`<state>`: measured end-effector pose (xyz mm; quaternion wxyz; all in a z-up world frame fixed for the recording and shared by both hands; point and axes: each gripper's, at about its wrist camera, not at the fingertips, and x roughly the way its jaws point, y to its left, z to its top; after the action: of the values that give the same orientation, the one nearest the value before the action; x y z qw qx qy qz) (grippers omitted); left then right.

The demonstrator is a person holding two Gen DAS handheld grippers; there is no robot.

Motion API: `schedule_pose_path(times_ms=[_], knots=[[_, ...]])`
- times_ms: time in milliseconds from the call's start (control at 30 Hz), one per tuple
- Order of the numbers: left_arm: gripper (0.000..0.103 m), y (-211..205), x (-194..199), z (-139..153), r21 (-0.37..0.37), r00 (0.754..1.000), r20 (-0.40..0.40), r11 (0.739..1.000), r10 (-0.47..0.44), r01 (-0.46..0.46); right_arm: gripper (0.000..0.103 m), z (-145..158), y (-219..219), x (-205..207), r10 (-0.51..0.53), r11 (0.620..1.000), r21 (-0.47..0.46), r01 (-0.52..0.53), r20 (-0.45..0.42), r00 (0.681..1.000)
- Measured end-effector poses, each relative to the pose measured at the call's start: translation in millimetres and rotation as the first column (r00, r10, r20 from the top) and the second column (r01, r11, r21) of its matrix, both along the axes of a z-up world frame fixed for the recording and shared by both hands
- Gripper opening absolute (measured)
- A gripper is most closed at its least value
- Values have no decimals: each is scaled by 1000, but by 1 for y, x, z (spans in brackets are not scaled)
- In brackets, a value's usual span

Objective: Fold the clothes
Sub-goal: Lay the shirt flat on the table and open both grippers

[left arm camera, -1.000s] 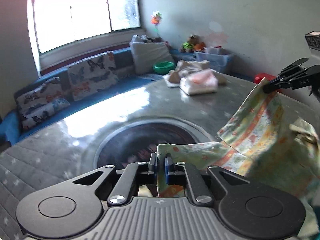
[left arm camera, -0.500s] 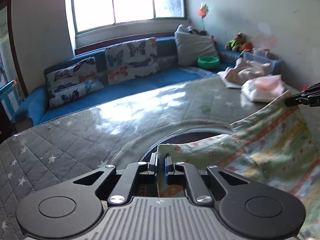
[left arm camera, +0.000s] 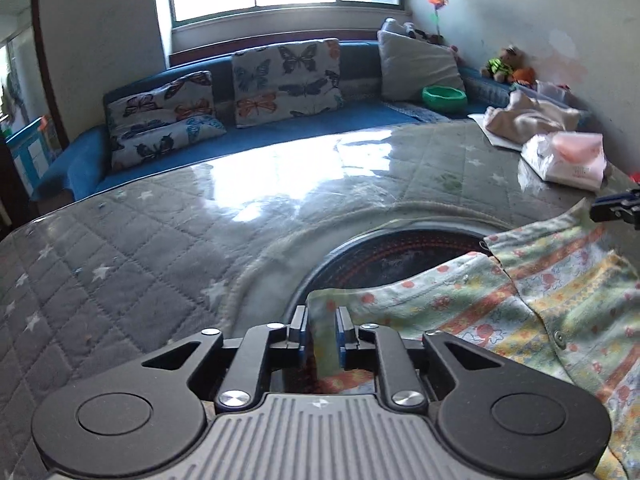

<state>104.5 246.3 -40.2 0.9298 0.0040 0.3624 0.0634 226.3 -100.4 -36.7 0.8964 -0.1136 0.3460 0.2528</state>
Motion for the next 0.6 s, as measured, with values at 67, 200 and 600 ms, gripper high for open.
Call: schedule_pose_path(times_ms=[67,200,600], knots=[[30,7,-10,7,-2,1000,12,1000,26,-26,36,7,2,-6,25,1000,13,-25,1,1000],[42,24,-38,17,-19,996,16,996,90,-90,46,11,5,-35,89,995,36,-88,-11,996],[54,44,-103,2,-76,971,-51,969,234,-237,58,3,18,-107,227,972,82,-220,-89,970]])
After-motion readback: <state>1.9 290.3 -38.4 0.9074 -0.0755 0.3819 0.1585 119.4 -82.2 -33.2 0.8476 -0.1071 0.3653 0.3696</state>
